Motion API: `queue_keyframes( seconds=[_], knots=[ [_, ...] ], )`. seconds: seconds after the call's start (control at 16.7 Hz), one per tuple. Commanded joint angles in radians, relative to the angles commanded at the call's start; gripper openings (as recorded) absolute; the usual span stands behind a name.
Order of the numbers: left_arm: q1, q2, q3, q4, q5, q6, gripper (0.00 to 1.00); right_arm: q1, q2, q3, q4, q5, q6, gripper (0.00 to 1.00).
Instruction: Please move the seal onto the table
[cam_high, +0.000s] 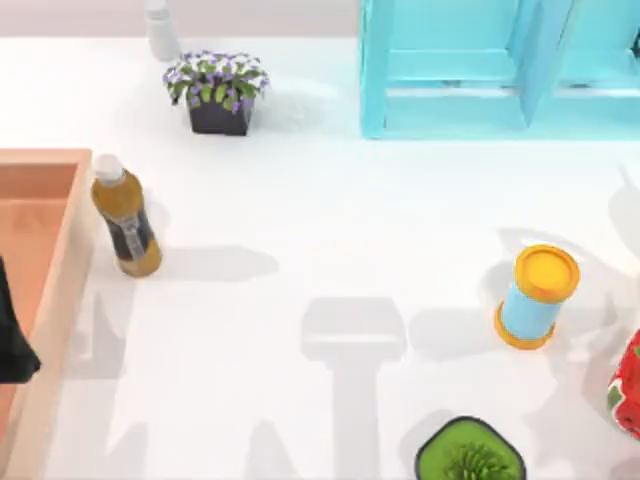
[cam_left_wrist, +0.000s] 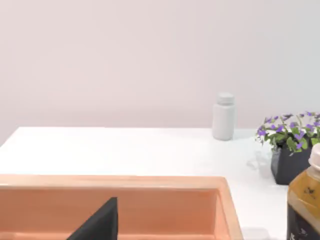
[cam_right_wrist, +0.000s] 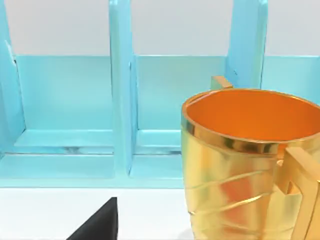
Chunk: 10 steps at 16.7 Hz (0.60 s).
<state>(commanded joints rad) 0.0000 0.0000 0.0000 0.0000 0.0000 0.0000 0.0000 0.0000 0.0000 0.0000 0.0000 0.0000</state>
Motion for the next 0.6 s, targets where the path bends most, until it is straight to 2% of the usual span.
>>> queue_keyframes(
  seconds=[0.3,0.6],
  knots=[
    [0.012,0.064,0.060,-0.060,0.004,0.020,1.00,0.000,0.000,0.000,0.000,0.000,0.000,1.00],
    [0.076,0.378,0.343,-0.327,0.007,0.094,1.00,0.000,0.000,0.000,0.000,0.000,0.000,1.00]
  ],
)
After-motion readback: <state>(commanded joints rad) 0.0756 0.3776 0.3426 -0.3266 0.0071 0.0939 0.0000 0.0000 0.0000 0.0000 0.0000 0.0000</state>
